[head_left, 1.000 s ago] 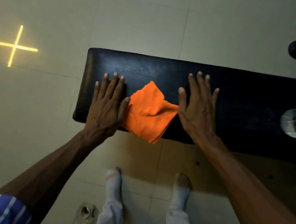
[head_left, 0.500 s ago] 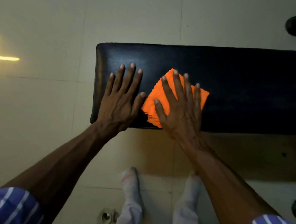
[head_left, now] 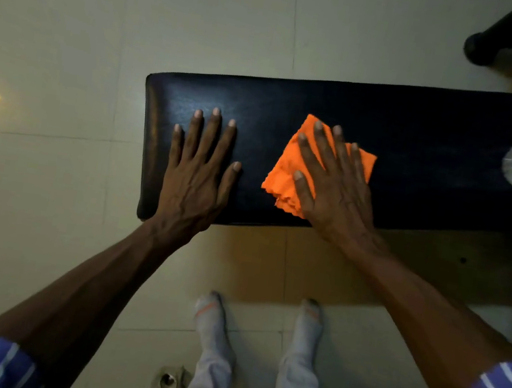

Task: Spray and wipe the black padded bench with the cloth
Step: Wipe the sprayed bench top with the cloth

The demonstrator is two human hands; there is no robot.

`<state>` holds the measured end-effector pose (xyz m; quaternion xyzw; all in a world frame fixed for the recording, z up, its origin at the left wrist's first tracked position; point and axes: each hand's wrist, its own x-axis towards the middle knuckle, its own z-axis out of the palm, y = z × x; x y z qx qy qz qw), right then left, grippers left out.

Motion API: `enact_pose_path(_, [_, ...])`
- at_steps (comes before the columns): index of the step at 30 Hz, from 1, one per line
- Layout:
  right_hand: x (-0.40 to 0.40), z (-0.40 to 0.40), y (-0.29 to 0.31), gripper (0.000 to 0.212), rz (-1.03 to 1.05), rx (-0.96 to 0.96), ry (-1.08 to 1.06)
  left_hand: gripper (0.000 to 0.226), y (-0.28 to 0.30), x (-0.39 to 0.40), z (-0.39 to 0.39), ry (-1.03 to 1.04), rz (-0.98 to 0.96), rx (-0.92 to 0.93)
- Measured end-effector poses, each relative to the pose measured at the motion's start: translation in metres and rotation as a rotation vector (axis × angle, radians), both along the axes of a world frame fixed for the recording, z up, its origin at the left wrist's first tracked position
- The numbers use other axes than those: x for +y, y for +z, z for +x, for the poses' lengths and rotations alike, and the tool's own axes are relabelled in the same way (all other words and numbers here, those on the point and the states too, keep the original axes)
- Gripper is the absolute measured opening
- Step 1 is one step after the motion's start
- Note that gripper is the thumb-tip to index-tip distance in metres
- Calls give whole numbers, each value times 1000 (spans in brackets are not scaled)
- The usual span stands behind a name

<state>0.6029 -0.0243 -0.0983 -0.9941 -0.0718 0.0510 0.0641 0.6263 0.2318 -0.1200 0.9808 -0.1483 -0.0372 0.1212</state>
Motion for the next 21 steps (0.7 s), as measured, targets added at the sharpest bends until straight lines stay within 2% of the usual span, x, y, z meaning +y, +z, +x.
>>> enact_pose_path(2, [-8,22,-2,60,11,-40,-153,66,-2,-7,5,-30,-12,-23])
enact_pose_path(5, [20,31,-9,59,8,-133,-417,66,-7,-25,12,-101,-11,-59])
enact_pose_path(6, [32,26,-11,58,8,-160,-433,66,-10,-30,14,-102,1,-62])
enact_pose_path(8, [41,2,-14,57,22,-158,-329,66,-12,-35,15,-88,44,-58])
enact_pose_path(12, [-13,-19,-11,60,-16,-73,-41,65,-13,-35,13,-91,69,-68])
enact_pose_path(13, [-32,-12,-9,60,-40,-65,-56,66,-14,-33,14,-89,70,-74])
enact_pose_path(15, [-61,11,-6,60,-57,-78,-233,66,-17,-34,14,-85,84,-81])
enact_pose_path(18, [-50,28,-5,60,-5,-113,-477,66,-19,-37,14,-77,92,-81])
enact_pose_path(21, [-18,3,-11,56,30,-138,-403,66,-15,-37,13,-79,89,-55])
